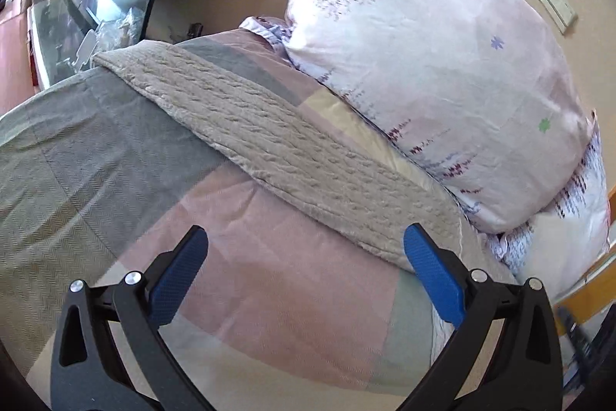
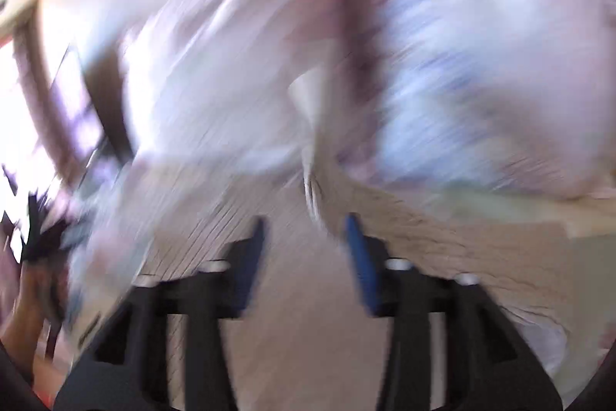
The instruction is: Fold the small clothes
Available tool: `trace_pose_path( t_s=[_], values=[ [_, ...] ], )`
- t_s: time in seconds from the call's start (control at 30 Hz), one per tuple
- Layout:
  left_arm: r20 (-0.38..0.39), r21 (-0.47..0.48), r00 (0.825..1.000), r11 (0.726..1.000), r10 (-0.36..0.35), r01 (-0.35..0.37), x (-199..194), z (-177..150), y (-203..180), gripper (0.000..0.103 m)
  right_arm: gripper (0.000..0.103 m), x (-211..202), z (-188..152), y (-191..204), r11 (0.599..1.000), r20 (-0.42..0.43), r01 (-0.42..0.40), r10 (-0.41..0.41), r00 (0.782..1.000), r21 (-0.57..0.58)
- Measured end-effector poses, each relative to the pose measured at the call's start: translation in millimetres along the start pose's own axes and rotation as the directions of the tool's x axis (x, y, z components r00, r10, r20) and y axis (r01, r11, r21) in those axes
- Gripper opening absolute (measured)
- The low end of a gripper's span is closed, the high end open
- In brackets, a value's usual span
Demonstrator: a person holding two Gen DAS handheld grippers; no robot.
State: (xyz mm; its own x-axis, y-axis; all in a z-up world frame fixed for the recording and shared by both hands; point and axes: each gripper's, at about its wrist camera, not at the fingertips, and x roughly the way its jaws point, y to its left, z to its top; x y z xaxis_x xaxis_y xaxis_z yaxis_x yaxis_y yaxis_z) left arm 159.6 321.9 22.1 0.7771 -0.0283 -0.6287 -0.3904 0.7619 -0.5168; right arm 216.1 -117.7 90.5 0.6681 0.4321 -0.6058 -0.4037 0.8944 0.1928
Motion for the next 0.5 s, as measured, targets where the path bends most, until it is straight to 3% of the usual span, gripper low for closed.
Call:
trace_pose_path(
  t_s=[0.03,0.1,0.2,0.27,0.5],
  values=[
    [0.001,-0.032,1.000,0.999,0.011,-0.011,0.9,5.2,6.7,0.100,0.054,10.4,-8.5,17.6,0.999,-0.033,-0.025,0.024,0.999,-0.029],
    [0.001,-0.099,1.000,0.995,0.015,-0.014,3.3,17.5,21.8,0.092,0.057,5.8,-18.2,26.9,0.999,-0.008,-0.024,0.024,1.000,-0.046],
    [0.000,-0.177,0.999,0.984,0.033,-0.032,9.9,37.5,44.0,0.078,0.075,-19.6,-14.5,-9.6,0.999,0.068,0.036,-0.037,0.997,0.028],
    [0.011,-0.243,0.999,0.970,0.031,-0.027,13.0,50.3,59.0,0.072,0.079,-38.0,-13.8,-36.9,0.992,0.098,0.074,-0.084,0.992,0.102],
    [0.078,-0.515,0.997,0.857,0.024,0.020,25.5,83.3,113.5,0.043,0.080,-78.5,-32.3,-113.4,0.936,0.094,0.211,-0.246,0.965,0.281]
  ],
)
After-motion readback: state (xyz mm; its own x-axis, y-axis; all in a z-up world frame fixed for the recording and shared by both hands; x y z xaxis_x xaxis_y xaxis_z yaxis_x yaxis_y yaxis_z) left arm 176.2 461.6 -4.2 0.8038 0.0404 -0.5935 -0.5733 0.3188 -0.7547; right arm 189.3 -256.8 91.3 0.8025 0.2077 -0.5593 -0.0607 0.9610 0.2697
